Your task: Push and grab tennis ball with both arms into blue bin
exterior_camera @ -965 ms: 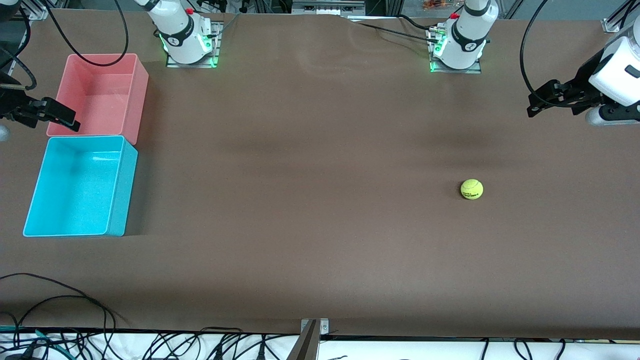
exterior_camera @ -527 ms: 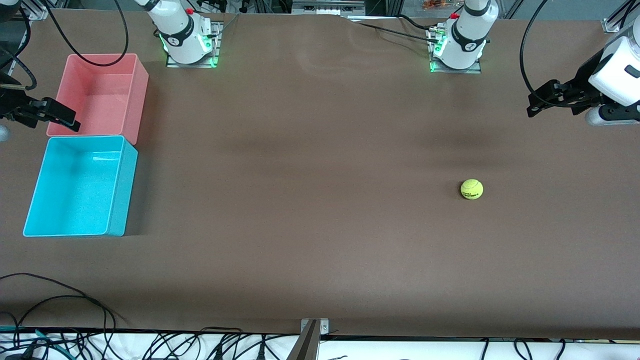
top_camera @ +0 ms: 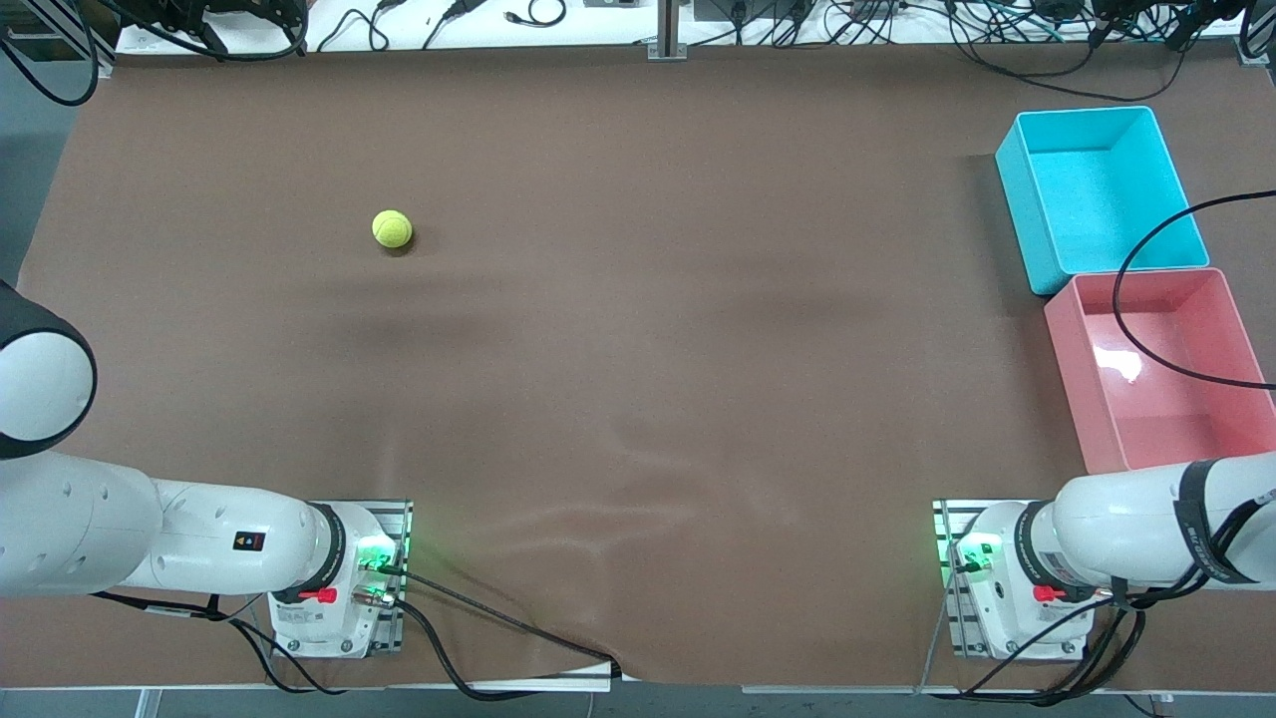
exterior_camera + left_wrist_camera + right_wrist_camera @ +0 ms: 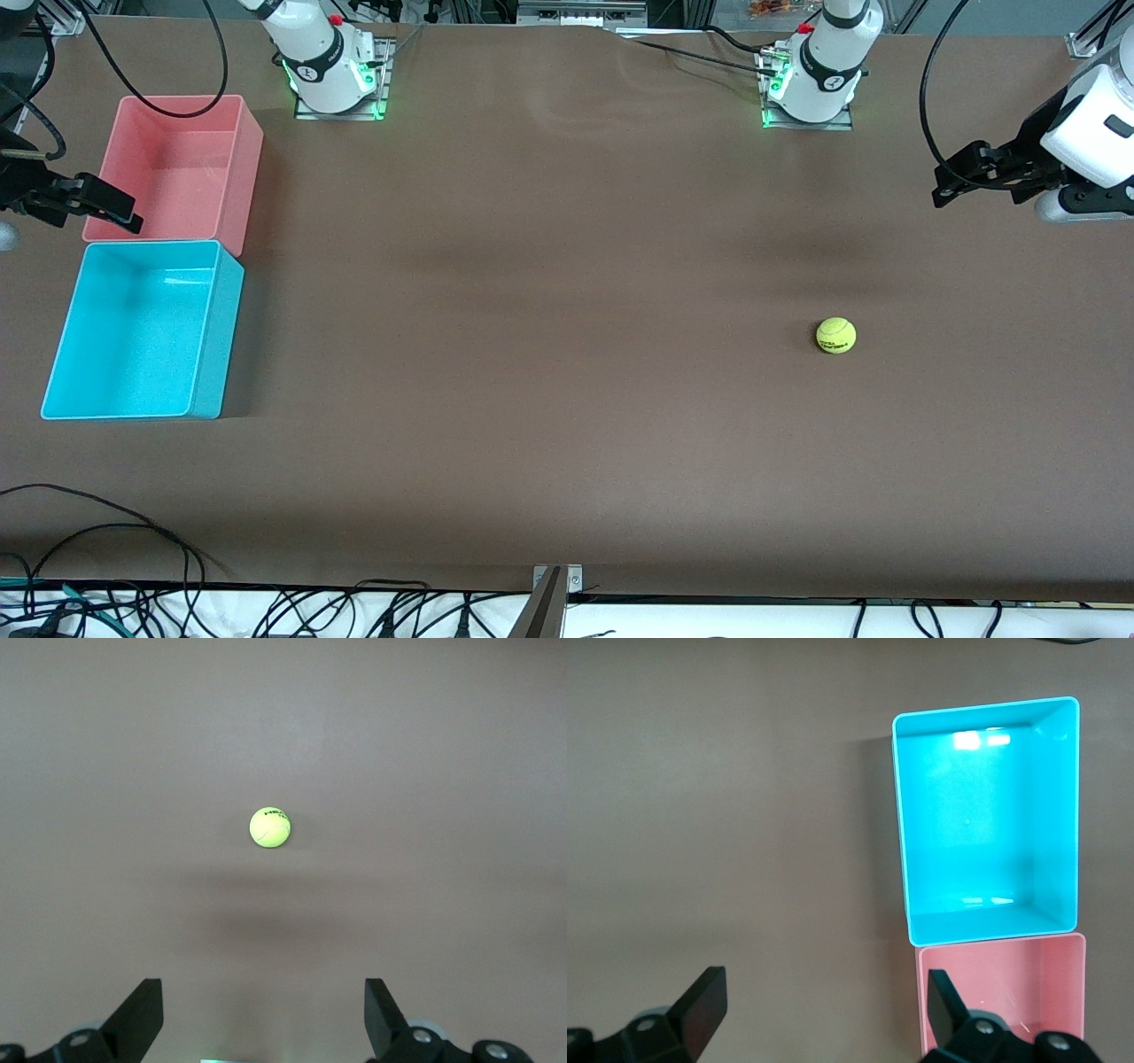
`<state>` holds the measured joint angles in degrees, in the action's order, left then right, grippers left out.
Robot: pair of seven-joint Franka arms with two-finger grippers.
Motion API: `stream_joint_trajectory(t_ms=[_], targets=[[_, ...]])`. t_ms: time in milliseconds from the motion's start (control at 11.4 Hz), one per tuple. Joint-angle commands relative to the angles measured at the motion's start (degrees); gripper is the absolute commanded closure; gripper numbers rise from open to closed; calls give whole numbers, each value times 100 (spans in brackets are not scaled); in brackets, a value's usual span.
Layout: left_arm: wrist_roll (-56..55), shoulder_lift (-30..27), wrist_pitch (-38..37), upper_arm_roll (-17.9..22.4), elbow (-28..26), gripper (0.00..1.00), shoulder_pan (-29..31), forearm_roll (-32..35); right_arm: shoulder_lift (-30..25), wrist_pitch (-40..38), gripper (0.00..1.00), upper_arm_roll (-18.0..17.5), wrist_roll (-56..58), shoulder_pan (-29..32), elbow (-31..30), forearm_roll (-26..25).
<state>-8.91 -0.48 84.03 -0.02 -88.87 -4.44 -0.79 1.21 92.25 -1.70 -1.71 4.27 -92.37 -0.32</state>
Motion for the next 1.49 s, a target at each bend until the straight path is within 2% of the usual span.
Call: stream_joint_trajectory(t_ms=[0, 1404], targets=[[-6, 13, -89, -7, 125, 0, -4, -26, 2, 38, 0, 12, 66, -14, -1, -56], [-6, 13, -106, -7, 116, 0, -4, -26, 20, 30, 0, -94, 57, -40, 8, -38]])
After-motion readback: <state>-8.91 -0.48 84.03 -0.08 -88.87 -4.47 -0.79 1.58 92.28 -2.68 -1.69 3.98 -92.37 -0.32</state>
